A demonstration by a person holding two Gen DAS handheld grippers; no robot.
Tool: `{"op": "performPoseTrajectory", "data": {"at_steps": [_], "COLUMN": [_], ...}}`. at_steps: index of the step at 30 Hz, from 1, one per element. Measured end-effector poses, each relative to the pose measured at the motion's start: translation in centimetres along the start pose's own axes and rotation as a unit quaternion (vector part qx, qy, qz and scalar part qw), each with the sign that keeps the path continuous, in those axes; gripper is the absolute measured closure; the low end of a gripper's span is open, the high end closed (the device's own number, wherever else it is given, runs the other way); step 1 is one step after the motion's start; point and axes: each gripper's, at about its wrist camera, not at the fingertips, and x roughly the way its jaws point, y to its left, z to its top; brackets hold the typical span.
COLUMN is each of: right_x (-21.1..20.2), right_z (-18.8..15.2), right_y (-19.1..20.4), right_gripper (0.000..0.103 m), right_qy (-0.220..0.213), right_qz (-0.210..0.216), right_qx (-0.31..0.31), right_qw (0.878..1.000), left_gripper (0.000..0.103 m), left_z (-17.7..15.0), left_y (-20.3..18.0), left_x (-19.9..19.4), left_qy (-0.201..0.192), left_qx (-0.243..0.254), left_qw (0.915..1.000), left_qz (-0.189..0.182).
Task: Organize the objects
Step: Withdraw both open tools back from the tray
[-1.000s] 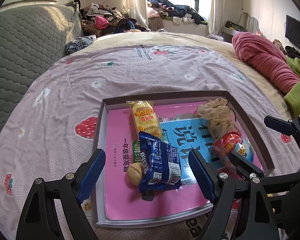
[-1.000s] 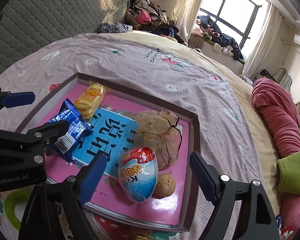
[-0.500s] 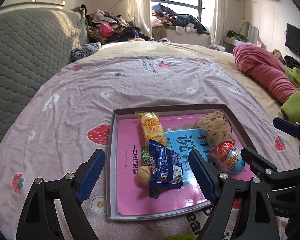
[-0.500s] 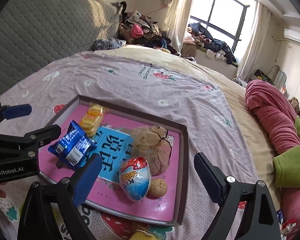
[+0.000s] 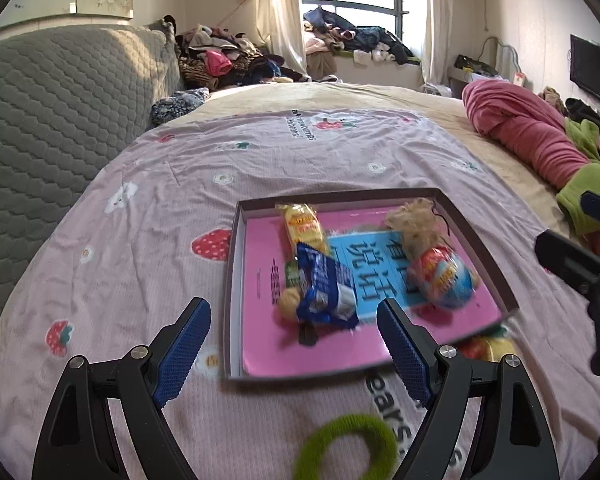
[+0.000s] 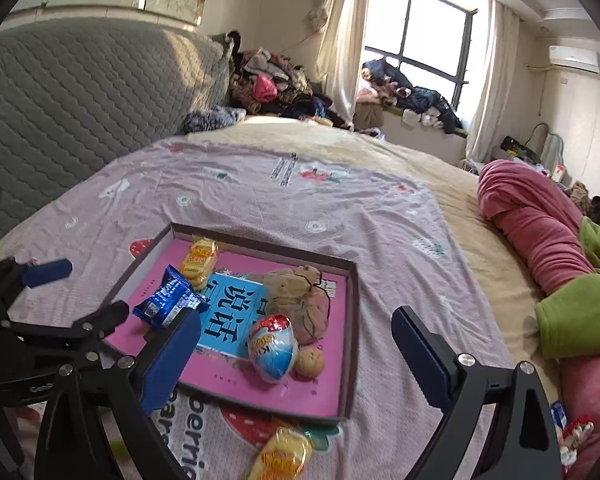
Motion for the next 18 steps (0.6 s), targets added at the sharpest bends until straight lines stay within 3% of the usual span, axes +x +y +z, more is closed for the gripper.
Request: {"op": "performPoseTrajectory", "data": {"at_steps": [5, 18], "right_x": [-2.0, -7.8], "right_z": [-1.1, -1.4], "right_y": [-0.7, 0.3], "right_gripper": [0.002, 0.001], "right_qy": [0.005, 0.003], "right_qz": [0.014, 0.004], "right_qx": [0.023, -0.001], "right_qw": [1.000, 1.000], "left_gripper": [0.017, 0.017], "left_z": [-1.1, -2.1], "left_y": [-0.2, 0.1], "left_x": [-3.1, -9.3], "left_qy": [-0.009, -0.018], "left_qx": [-0.005, -0.011], "left_qw": [0.9999, 0.9997], "left_qz": [-0.006, 0.009]}}
